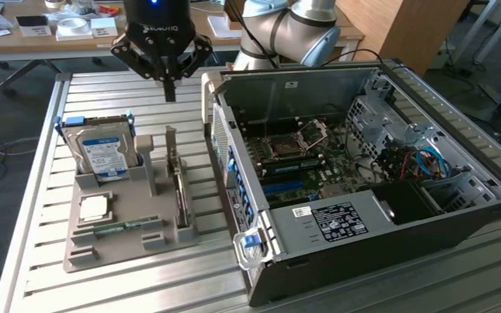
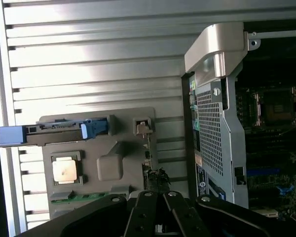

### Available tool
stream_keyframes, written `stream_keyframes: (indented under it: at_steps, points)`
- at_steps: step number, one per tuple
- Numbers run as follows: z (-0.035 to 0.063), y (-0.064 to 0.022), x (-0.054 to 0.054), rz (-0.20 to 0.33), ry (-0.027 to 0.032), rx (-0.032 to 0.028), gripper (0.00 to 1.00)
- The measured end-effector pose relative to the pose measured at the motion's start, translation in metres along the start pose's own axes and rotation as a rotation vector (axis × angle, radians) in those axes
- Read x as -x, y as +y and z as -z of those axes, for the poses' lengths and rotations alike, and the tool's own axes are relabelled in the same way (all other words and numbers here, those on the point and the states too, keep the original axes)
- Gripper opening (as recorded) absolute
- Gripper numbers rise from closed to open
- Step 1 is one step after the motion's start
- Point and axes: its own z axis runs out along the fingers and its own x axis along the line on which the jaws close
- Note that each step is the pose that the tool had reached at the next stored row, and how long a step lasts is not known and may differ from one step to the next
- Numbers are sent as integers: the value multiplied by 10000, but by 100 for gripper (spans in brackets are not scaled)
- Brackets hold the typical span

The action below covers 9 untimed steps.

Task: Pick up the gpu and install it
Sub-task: 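Reach for the gpu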

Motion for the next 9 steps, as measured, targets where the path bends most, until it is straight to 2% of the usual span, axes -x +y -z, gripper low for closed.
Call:
stream_keyframes:
  at_steps: [9]
  points:
    - [1, -23, -23, 1, 0, 1, 11]
